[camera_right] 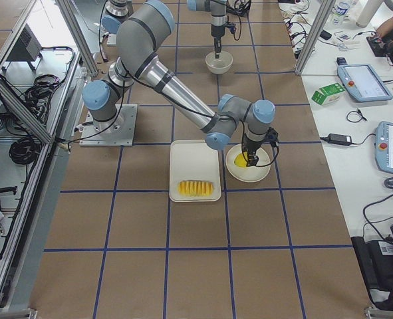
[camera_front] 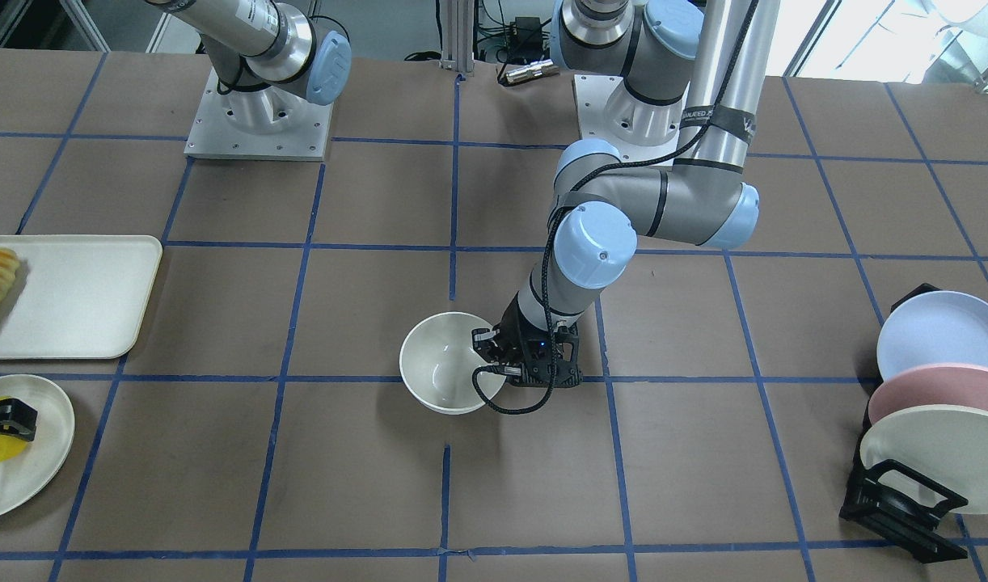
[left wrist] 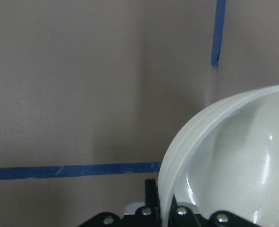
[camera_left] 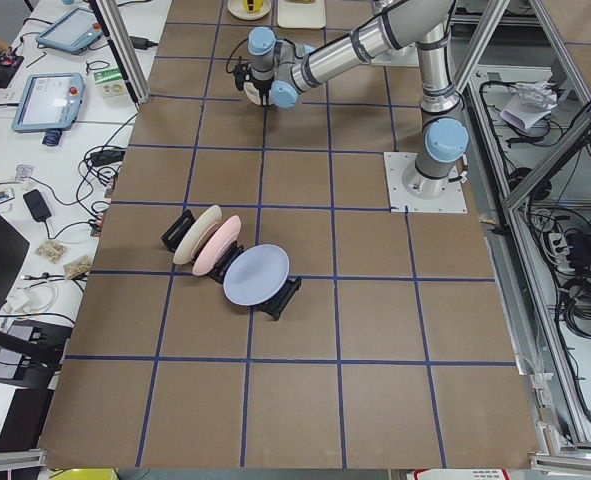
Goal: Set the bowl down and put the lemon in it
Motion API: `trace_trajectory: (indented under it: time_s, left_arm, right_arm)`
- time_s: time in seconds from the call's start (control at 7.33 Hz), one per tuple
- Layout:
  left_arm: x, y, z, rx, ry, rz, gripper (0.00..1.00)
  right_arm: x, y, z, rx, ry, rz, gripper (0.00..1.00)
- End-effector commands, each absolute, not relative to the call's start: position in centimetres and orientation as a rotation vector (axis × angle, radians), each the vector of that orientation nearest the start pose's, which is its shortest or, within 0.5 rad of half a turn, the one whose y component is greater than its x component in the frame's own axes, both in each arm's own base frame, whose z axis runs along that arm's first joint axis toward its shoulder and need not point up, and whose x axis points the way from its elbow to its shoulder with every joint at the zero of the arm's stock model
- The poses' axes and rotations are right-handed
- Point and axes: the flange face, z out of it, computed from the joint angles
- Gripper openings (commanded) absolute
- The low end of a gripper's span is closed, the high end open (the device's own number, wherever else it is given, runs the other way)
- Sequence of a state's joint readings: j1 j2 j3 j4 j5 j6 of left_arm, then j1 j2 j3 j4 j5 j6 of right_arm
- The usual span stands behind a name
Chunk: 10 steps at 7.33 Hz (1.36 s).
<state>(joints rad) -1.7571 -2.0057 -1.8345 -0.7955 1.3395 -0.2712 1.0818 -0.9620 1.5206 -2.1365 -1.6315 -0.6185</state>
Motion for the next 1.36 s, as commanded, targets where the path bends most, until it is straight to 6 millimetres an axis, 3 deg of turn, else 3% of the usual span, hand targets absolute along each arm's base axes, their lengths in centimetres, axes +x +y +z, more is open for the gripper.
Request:
trace_trajectory:
  time_s: [0.0, 0.14, 0.27, 0.55, 0.68, 0.82, 0.95, 1.23]
  left_arm:
    - [-26.0, -54.9, 20.0, -0.142, 3.365, -0.029, 0.63]
    - [-26.1, -55.2, 20.2, -0.154, 3.366, -0.040, 0.93]
    - [-25.1, -55.9, 22.4, -0.162, 3.332, -0.118, 1.00]
    - [-22.1, -57.8, 29.0, -0.177, 3.308, -0.157, 1.00]
    - [-21.5, -57.4, 33.5, -0.144, 3.265, -0.073, 1.00]
    - [-19.5, -57.3, 37.9, -0.032, 3.167, -0.045, 1.00]
    - [-17.3, -56.1, 41.0, 0.047, 3.147, 0.046, 1.00]
    - [-14.3, -53.9, 44.5, 0.128, 3.141, 0.069, 1.00]
  right_arm:
    - [-20.4, -65.2, 22.2, -0.201, 3.162, 0.108, 0.00]
    - [-19.7, -64.0, 25.7, -0.182, 3.150, 0.126, 0.00]
    - [-18.7, -62.4, 30.2, -0.134, 3.149, 0.129, 0.00]
    - [-15.8, -58.6, 37.9, -0.011, 3.142, 0.150, 0.00]
    - [-14.4, -58.2, 39.0, -0.026, 3.125, 0.137, 0.00]
    - [-10.6, -59.1, 39.3, -0.023, 3.063, 0.081, 0.00]
    - [-4.9, -59.6, 39.9, 0.056, 3.070, 0.076, 0.00]
    - [9.8, -59.3, 41.2, 0.167, 3.095, 0.047, 0.00]
